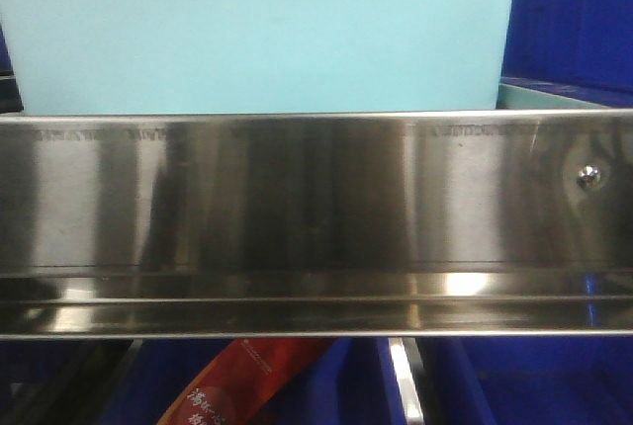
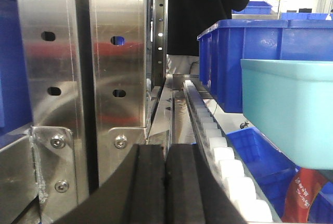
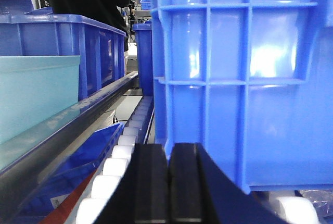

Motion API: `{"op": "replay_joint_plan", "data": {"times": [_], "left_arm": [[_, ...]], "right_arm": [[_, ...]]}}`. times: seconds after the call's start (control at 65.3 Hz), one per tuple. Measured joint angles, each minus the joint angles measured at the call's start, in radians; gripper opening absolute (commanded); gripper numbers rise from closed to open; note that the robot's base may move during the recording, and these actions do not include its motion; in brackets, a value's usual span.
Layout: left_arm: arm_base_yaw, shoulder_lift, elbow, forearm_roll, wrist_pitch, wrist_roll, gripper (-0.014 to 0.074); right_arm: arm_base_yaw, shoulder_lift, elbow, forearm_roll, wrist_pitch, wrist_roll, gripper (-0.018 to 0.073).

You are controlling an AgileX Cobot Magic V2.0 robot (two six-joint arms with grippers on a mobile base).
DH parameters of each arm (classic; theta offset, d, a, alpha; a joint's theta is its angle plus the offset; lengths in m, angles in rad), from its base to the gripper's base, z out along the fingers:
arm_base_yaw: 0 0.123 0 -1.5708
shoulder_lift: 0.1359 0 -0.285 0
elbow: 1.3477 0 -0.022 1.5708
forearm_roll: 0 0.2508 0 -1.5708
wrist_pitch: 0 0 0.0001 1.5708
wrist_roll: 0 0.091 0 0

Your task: Fetch blue bin and place on conveyor start

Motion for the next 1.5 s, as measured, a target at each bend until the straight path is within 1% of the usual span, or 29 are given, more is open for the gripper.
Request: {"op": "replay_joint_plan", "data": {"times": [0.613,0.797,0.981,1.026,1.088,1.164,1.21,1.287,1.364,1.425,1.501], "left_arm": [[0.0,0.0,0.0,0.0,0.0,0.0,-0.0111],[0.0,0.0,0.0,0.0,0.0,0.0,-0.0111],[0.0,0.0,0.0,0.0,-0.03,0.0,-0.0111],[0.0,0.0,0.0,0.0,-0.04,0.0,-0.0111],[0.0,0.0,0.0,-0.006,-0.065,0.0,-0.0111],[0.0,0.0,0.0,-0.026,-0.102,0.0,-0.0111],[0.0,0.0,-0.013,-0.034,-0.099,0.0,-0.0111],[0.0,0.0,-0.071,-0.037,-0.055,0.0,-0.0111],[0.0,-0.001,-0.171,-0.037,0.017,0.0,-0.0106],[0.0,0.012,-0.253,-0.037,0.065,0.0,-0.0055],[0.0,0.054,-0.362,-0.035,0.137,0.0,0.005]], "right_arm": [[0.0,0.0,0.0,0.0,0.0,0.0,-0.0162],[0.0,0.0,0.0,0.0,-0.027,0.0,-0.0162],[0.0,0.0,0.0,0.0,-0.031,0.0,-0.0162],[0.0,0.0,0.0,0.009,-0.031,0.0,-0.0162],[0.0,0.0,0.0,0.052,-0.028,0.0,-0.0162],[0.0,0.0,-0.015,0.102,0.024,0.0,-0.0162],[0.0,0.0,-0.048,0.117,0.074,0.0,-0.0162],[0.0,-0.002,-0.137,0.122,0.163,0.0,-0.0162],[0.0,-0.003,-0.259,0.12,0.256,0.0,-0.016],[0.0,0.01,-0.36,0.12,0.315,0.0,-0.0116],[0.0,0.059,-0.472,0.12,0.384,0.0,0.0008]]}}
